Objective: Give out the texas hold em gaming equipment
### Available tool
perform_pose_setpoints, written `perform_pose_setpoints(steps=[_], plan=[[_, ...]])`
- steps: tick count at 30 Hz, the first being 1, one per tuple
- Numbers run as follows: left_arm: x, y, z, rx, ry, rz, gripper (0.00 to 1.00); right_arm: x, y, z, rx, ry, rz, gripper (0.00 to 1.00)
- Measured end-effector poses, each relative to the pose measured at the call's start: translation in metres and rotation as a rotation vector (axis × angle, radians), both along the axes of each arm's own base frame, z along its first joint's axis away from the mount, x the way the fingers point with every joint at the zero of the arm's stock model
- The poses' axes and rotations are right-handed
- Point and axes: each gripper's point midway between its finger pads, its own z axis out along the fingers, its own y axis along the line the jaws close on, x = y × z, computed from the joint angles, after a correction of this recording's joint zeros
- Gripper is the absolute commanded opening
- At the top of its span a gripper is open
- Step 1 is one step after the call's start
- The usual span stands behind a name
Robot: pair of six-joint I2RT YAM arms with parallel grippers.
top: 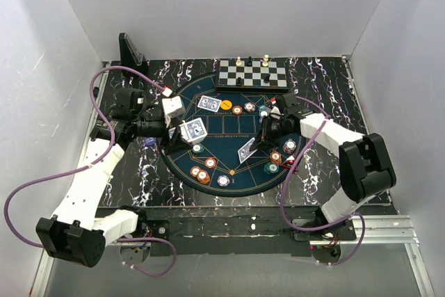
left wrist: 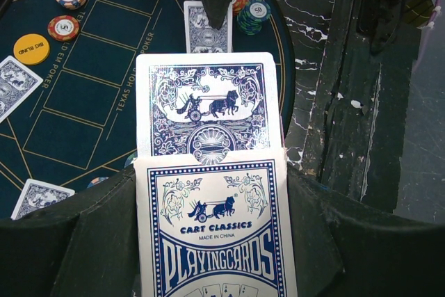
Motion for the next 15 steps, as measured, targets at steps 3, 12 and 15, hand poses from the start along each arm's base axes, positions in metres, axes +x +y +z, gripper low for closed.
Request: perform_pose_setpoints(steps=[3, 12, 15], plan=[[-0.001, 0.0, 0.001, -0.001, 0.0, 0.0, 0.0, 0.001, -0.006, -0.014, -0.068, -0.004, -0.004, 0.13], [-0.003, -0.001, 0.001, -0.008, 0.007, -0.005, 0.0, -0.006, -0.027, -0.039, -0.245, 0.011, -0.013, 0.34], [-0.003, -0.001, 0.002, -0.011, 0.01, -0.005, 0.0, -0.009, -0.037, -0.041, -0.305, 0.021, -0.022, 0.52]])
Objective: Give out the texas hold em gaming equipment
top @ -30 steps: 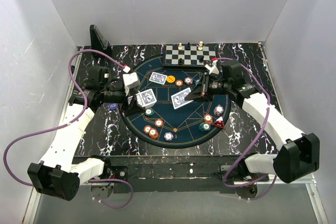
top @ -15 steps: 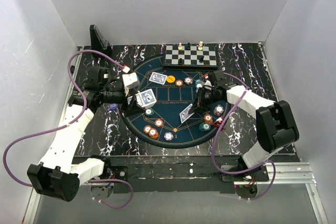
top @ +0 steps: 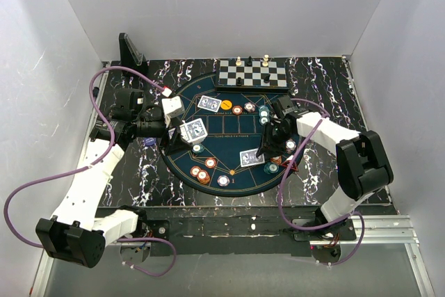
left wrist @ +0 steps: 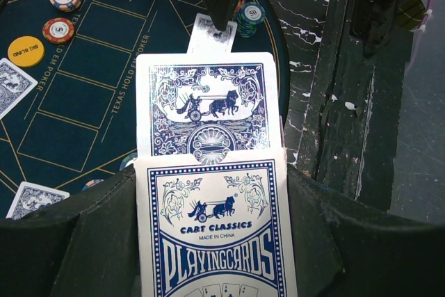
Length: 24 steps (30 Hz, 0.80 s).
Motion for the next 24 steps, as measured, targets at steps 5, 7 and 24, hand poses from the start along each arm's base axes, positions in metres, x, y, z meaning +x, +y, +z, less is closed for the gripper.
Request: perform_pose_setpoints(steps=[5, 7, 24], plan=[[-0.001, 0.0, 0.001, -0.004, 0.002, -0.002, 0.0, 0.005, -0.007, 0.014, -0.044, -0.025, -0.002, 0.58], [-0.001, 0.0, 0.001, -0.005, 0.002, -0.002, 0.0, 0.009, -0.005, 0.026, -0.04, -0.051, -0.002, 0.58], [-0.002, -0.001, 0.002, -0.007, -0.001, -0.004, 0.0, -0.003, 0.095, 0.238, 0.559, -0.342, 0.178, 0.88]])
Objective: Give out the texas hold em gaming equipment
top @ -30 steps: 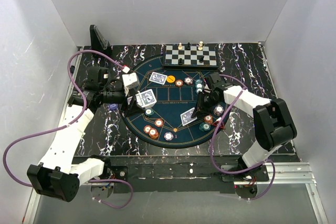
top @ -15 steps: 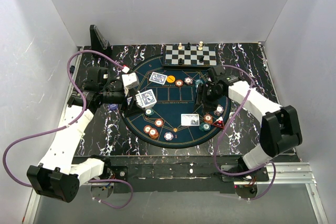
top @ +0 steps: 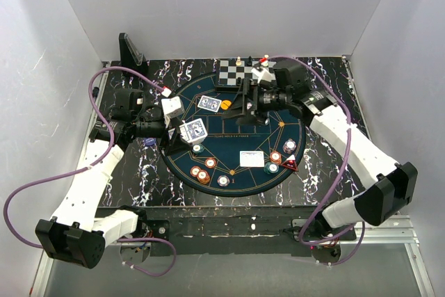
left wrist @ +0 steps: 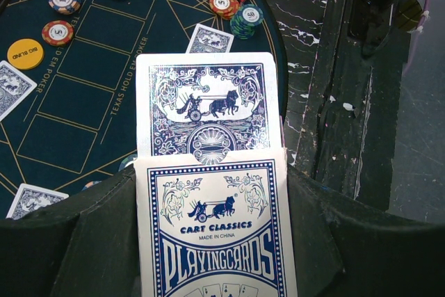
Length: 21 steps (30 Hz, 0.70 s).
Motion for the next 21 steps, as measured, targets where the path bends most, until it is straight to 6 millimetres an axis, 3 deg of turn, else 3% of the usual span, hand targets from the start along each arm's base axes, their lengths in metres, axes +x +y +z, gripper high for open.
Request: perform_pose_setpoints(steps=[4, 11, 21], plan=[[0.0, 0.0, 0.0, 0.0, 0.0, 0.0, 0.0, -0.014, 0.029, 0.01, 0.037, 0.002, 0.091, 0.89], [0.0, 0.0, 0.0, 0.0, 0.0, 0.0, 0.0, -0.02, 0.071, -0.004, 0.015, 0.043, 0.181, 0.9], [0.0, 0.0, 0.001, -0.001, -0.003, -0.001, 0.0, -0.035, 0.1, -0.022, 0.001, 0.088, 0.258, 0.91]])
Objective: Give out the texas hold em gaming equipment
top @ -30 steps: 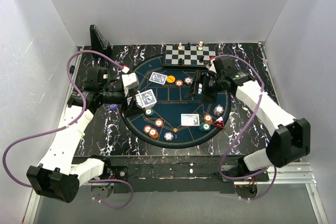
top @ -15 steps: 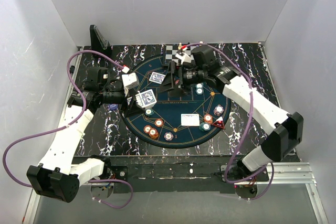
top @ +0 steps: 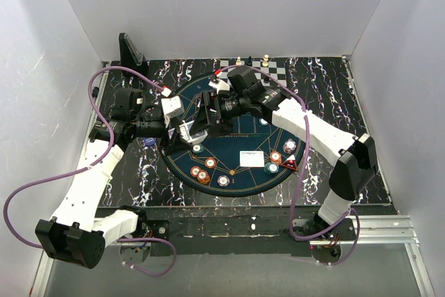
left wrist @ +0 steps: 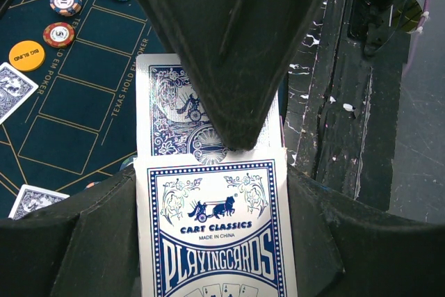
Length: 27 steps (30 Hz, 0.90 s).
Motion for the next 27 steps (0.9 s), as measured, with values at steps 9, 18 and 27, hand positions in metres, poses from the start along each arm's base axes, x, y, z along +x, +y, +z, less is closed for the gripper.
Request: perform_pose_setpoints(steps=[9, 18, 27], plan=[[0.001, 0.0, 0.003, -0.003, -0.005, 0.001, 0.0, 0.0, 0.006, -0.007, 0.002, 0.03, 0.018, 0.73], [0.001, 0.0, 0.003, -0.002, -0.001, 0.006, 0.0, 0.002, 0.006, 0.001, 0.05, 0.037, 0.022, 0.52], [0.0, 0.0, 0.003, -0.006, 0.012, 0.013, 0.0, 0.008, -0.007, 0.003, 0.062, 0.042, -0.015, 0.48]])
